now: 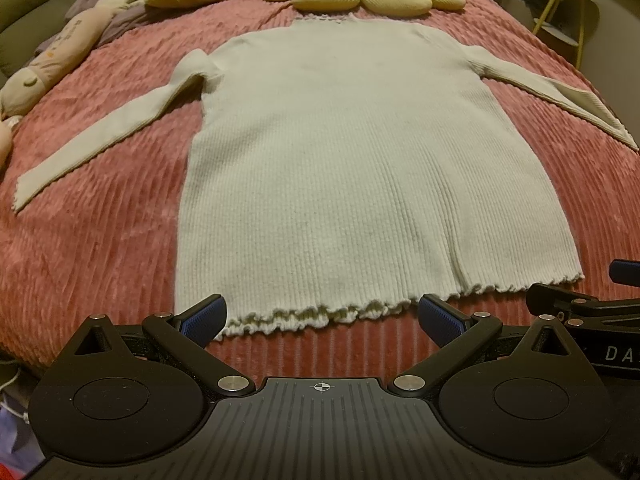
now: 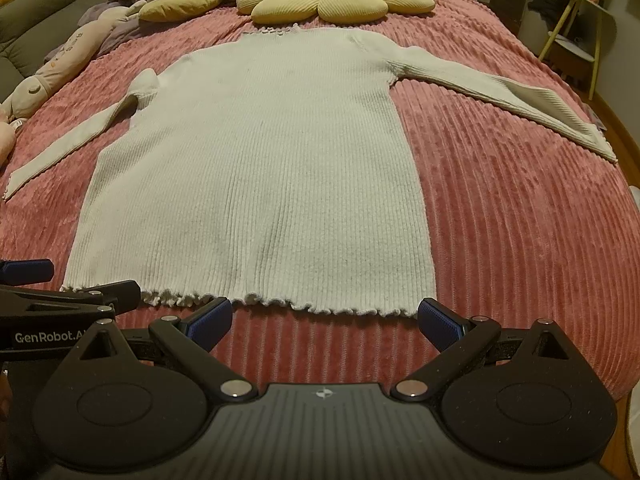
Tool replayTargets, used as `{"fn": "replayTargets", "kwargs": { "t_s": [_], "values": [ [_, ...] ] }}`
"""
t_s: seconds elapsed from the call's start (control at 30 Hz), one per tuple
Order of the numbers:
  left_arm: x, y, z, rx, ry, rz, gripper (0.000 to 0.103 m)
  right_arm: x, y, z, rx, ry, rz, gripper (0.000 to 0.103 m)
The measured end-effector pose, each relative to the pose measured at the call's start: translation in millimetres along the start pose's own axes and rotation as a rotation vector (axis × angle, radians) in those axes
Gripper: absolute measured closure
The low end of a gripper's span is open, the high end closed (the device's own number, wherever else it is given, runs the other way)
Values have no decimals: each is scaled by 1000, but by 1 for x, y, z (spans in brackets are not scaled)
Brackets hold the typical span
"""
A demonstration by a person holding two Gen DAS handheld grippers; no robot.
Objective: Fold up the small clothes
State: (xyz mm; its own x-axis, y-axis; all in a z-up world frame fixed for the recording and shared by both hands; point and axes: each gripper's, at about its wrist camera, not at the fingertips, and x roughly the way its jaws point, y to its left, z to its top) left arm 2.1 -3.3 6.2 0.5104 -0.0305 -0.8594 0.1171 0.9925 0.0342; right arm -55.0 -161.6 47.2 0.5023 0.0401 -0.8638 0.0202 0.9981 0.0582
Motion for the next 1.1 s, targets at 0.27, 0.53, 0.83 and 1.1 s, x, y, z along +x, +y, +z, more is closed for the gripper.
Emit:
{"fn": "replayTargets", "kwargs": {
  "t_s": [0.27, 0.53, 0.83, 1.1],
  "values": [
    [1, 2, 0, -5, 1, -2, 0, 0, -1, 0, 4, -4, 5, 4],
    [0, 2, 0, -8, 0, -3, 0, -1, -2, 0, 11, -11, 9, 4],
    [-1, 2, 0, -8, -1, -3, 0, -1, -3, -1, 19, -11, 16, 4],
    [0, 1, 0, -11, 3, -2, 0, -1, -4, -2, 31, -18, 31, 4]
  ]
}}
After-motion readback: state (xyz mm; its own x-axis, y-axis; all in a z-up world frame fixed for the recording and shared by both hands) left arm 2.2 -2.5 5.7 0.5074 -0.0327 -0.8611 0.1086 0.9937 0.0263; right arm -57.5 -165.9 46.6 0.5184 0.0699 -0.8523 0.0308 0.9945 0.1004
